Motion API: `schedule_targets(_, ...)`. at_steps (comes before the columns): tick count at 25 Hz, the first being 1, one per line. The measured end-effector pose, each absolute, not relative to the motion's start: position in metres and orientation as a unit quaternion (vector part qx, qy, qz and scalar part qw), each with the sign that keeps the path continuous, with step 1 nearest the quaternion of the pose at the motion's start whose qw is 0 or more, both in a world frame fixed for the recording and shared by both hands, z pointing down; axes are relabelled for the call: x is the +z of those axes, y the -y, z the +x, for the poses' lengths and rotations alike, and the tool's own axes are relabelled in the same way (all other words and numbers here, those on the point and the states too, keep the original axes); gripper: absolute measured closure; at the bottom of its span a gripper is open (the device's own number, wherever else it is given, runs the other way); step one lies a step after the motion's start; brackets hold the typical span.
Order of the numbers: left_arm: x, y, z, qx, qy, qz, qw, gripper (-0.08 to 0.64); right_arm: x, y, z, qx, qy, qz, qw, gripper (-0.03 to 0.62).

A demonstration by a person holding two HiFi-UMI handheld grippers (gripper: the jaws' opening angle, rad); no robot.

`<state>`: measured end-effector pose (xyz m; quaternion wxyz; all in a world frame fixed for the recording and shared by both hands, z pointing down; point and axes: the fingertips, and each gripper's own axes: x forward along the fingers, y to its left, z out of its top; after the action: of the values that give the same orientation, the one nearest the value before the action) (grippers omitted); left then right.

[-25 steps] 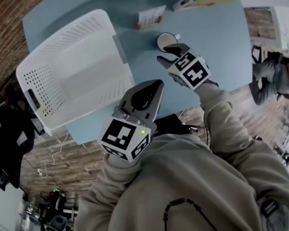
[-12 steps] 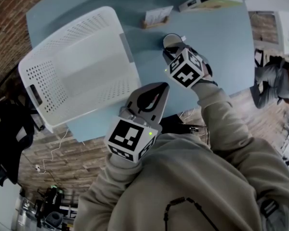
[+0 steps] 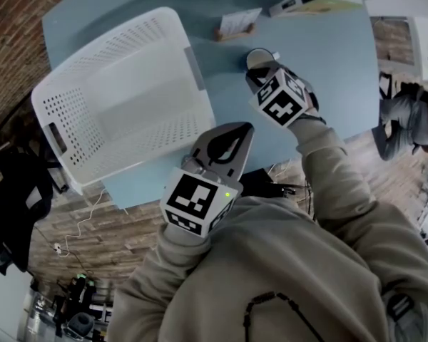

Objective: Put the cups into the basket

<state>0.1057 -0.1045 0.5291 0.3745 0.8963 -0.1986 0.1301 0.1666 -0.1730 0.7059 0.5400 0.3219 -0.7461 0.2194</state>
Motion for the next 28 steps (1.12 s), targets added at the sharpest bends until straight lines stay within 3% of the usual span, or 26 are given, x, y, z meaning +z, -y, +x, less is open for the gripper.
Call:
schedule_targets(13, 0.519, 0.108, 0.085, 0.145, 0.208, 0.893, 0.372, 0.565, 0.664, 0.181, 0.167, 0.2, 0.752, 0.327, 0.537, 0.554)
schedule_targets(28, 0.428, 0.162, 0.055, 0.112, 0.28, 0.923, 0.238, 0.566, 0.523, 0.2, 0.167, 0.137, 0.767, 0.362, 0.512, 0.554)
